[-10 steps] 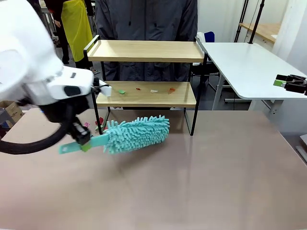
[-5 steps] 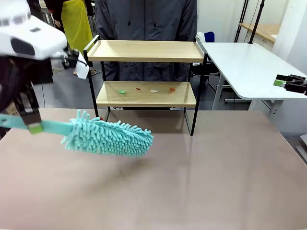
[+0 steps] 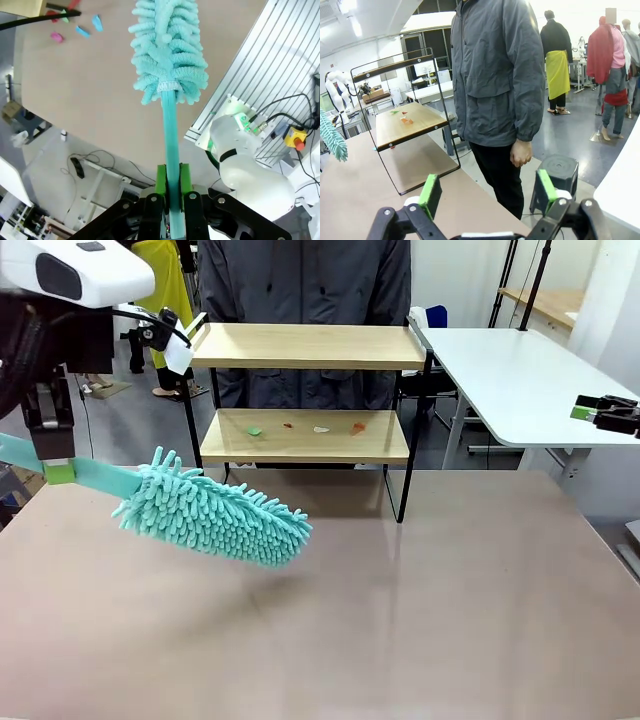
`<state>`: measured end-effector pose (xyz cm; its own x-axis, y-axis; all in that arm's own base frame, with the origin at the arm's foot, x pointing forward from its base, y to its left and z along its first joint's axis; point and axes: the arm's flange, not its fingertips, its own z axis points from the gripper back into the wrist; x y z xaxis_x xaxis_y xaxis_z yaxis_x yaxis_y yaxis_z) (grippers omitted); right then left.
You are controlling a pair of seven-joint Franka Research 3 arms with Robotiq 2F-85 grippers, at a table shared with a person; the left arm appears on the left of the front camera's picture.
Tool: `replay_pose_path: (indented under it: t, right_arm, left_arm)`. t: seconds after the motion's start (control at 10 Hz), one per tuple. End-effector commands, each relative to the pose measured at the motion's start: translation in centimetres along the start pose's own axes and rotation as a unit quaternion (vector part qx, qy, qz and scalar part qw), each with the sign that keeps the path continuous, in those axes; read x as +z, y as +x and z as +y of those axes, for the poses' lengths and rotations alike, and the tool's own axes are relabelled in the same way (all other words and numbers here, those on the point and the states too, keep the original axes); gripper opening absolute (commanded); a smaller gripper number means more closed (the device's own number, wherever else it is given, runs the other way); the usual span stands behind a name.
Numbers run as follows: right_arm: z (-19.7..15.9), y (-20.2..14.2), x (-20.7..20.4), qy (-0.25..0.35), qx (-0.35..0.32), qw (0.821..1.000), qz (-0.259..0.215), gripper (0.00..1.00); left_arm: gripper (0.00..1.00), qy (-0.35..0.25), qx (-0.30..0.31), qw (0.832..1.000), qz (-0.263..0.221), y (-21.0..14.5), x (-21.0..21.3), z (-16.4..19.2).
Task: Clean the shelf.
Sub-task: Clean the specific section of the Shelf indicated by the human with the Duster.
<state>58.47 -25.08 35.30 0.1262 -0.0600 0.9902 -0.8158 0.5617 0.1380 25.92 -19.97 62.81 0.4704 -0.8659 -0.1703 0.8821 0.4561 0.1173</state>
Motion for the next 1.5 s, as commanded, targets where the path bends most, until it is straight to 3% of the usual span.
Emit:
replay_pose_path:
  t: [0.0,1.4]
  right_arm:
    - [0.03,0.34,-0.14,-0.001,0.003,1.000,-0.003,1.00]
    - [0.03,0.34,-0.14,-0.001,0.003,1.000,-0.003,1.00]
  left_arm:
    - [0.13,0.003,0.002,1.000,-0.010,-0.57,-0.39,-0.47]
    - [0.13,0.003,0.002,1.000,-0.010,-0.57,-0.39,-0.47]
